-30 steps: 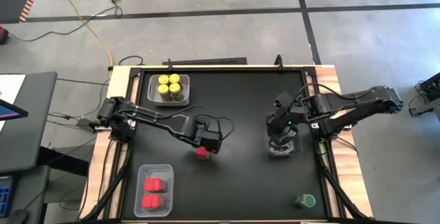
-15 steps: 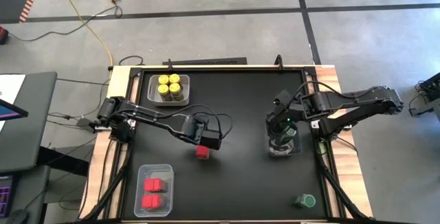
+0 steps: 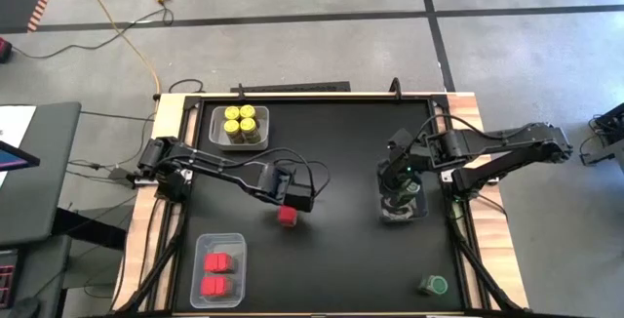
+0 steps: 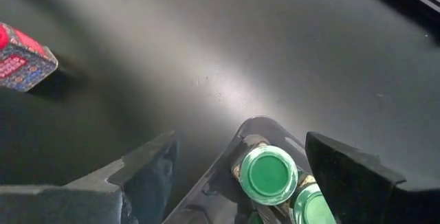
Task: Sort spices by type
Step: Put the red seasoning can into the transparent bin
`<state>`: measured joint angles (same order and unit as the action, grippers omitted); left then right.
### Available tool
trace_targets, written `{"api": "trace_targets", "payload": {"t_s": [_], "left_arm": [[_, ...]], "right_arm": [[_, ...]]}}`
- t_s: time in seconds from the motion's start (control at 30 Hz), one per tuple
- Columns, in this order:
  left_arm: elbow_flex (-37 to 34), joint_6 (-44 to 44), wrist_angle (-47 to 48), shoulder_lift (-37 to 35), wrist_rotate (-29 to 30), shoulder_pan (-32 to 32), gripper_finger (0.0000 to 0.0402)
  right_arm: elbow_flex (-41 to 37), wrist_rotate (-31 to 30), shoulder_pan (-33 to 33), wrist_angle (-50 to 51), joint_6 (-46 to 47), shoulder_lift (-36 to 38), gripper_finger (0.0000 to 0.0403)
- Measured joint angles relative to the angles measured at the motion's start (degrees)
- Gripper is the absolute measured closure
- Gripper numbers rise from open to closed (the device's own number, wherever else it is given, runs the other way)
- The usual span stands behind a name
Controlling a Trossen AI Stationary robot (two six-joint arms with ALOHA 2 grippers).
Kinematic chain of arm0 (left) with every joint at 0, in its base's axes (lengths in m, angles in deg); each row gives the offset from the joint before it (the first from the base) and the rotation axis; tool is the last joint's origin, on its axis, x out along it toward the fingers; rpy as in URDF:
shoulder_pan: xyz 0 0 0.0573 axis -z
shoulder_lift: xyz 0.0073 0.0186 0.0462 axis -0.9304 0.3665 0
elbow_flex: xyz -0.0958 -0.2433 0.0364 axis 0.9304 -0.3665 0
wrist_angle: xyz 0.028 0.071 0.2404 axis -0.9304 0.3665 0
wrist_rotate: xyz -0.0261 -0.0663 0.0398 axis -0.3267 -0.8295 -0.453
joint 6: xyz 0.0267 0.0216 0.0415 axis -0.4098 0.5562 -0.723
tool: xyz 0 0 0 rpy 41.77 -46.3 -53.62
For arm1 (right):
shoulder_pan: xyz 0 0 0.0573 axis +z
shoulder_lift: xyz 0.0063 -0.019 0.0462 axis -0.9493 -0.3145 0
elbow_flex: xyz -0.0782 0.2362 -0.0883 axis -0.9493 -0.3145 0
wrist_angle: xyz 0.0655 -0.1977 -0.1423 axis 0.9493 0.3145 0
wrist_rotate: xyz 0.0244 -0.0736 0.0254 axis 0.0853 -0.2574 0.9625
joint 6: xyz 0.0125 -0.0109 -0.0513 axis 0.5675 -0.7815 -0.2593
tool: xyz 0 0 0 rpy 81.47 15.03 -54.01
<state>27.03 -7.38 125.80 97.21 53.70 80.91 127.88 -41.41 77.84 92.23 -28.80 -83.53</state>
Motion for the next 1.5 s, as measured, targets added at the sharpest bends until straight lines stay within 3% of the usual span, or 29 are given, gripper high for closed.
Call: {"api": "trace_targets", "payload": {"t_s": [0.2,0.67,1.1,1.5], "left_arm": [[0.0,1.7,-0.05,0.0,-0.65,0.5,0.0066],[0.0,3.88,-0.83,4.64,-11.38,-0.45,0.0067],[0.0,2.59,-1.97,8.51,-17.32,-1.22,0.0068],[0.0,1.4,-1.69,8.48,-18.45,-2.41,0.0068]], "right_arm": [[0.0,0.24,0.02,0.02,-0.54,-0.01,0.0057],[-0.04,0.3,0.04,0.08,-1.98,0.0,0.0057],[-0.04,0.37,0.04,1.13,-1.98,0.0,0.0057],[-0.04,0.39,0.04,1.03,-2.86,0.0,0.0057]]}}
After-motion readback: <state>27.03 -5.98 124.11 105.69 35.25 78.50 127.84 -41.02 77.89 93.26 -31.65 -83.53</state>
